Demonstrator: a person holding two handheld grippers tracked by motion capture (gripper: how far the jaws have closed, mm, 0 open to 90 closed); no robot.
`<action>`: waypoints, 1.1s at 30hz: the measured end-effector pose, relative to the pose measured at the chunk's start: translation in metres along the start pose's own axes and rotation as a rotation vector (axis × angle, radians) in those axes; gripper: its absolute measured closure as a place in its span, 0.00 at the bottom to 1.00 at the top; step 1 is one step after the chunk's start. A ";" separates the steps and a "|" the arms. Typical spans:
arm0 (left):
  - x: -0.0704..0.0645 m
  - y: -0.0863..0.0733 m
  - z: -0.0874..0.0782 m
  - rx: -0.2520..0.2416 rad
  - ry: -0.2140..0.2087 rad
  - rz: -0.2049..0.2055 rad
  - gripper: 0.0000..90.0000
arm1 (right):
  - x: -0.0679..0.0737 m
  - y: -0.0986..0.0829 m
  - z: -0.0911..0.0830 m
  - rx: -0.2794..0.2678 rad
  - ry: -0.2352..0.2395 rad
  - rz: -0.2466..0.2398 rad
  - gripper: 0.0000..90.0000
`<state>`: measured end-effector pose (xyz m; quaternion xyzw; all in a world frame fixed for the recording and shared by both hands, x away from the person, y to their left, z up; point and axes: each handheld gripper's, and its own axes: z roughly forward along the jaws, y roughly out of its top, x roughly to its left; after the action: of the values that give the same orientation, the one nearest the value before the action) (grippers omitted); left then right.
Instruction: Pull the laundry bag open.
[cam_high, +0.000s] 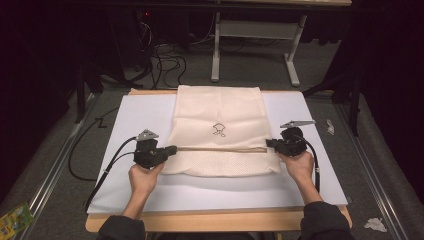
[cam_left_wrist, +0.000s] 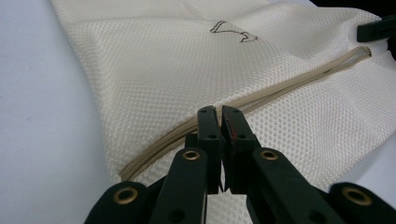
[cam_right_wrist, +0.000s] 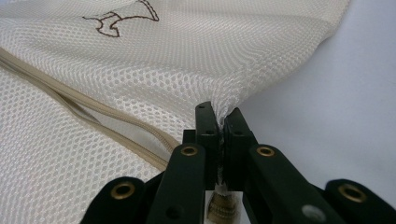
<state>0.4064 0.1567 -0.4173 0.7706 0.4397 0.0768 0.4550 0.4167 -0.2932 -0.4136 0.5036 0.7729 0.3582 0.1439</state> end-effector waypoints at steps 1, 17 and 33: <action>0.001 0.000 0.000 -0.001 0.003 -0.001 0.97 | 0.000 0.000 0.000 0.002 -0.001 0.002 0.99; 0.010 -0.006 -0.007 -0.008 0.033 -0.016 0.97 | -0.004 -0.002 0.002 0.006 -0.019 0.004 0.99; 0.023 -0.014 -0.012 -0.003 0.050 -0.052 0.97 | -0.005 -0.003 0.006 0.013 -0.021 0.012 0.99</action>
<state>0.4061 0.1843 -0.4276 0.7562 0.4705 0.0846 0.4469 0.4204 -0.2960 -0.4208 0.5129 0.7705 0.3489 0.1466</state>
